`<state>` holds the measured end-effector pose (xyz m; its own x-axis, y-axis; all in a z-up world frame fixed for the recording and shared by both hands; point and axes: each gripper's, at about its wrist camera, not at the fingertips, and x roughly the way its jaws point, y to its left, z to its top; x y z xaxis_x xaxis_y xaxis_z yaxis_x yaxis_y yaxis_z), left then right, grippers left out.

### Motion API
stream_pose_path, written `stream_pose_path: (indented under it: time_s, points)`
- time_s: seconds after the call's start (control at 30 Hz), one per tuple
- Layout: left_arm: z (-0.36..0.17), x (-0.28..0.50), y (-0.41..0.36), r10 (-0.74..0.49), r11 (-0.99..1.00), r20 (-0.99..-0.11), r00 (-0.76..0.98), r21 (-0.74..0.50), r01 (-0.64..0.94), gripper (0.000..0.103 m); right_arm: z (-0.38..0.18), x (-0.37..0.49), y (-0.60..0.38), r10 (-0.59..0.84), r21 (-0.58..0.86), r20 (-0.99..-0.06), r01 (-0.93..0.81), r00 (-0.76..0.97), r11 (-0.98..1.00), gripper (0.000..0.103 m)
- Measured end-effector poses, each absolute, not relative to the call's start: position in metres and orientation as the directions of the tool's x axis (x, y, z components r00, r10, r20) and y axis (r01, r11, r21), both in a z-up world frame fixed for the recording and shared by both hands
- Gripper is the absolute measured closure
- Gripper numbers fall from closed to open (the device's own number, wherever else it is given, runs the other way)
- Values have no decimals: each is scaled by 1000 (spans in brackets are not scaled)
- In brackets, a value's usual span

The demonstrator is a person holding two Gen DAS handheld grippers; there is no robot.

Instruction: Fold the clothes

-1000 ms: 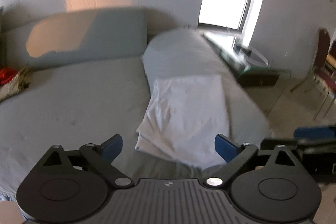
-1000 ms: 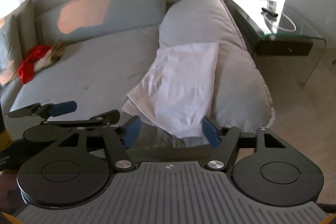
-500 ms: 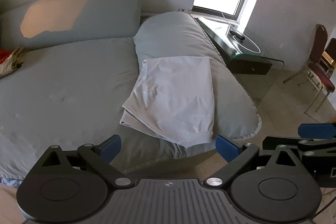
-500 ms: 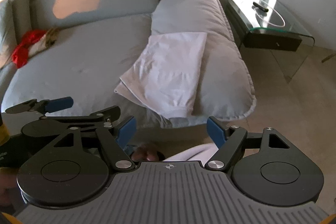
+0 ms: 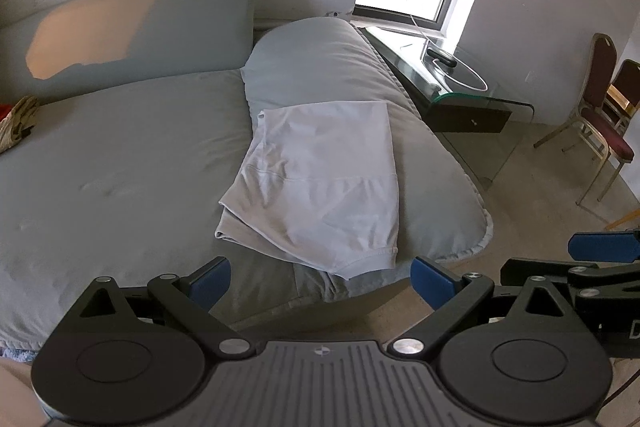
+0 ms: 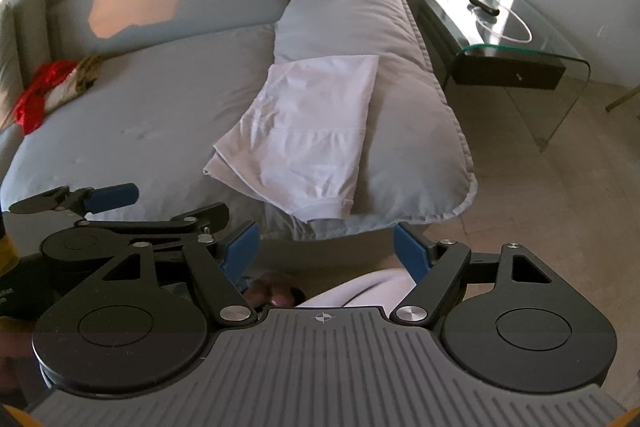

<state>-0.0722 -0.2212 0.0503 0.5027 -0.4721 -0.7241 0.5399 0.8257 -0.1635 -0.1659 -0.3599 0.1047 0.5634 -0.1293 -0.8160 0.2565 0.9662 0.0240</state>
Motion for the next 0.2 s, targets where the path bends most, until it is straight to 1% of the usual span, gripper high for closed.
stream_pose_path:
  time_s: [0.2]
  points:
    - [48, -70, -222, -467, 830, -731, 498, -168, 532, 6, 103, -166, -358, -135, 15, -815, 254, 564, 967, 24]
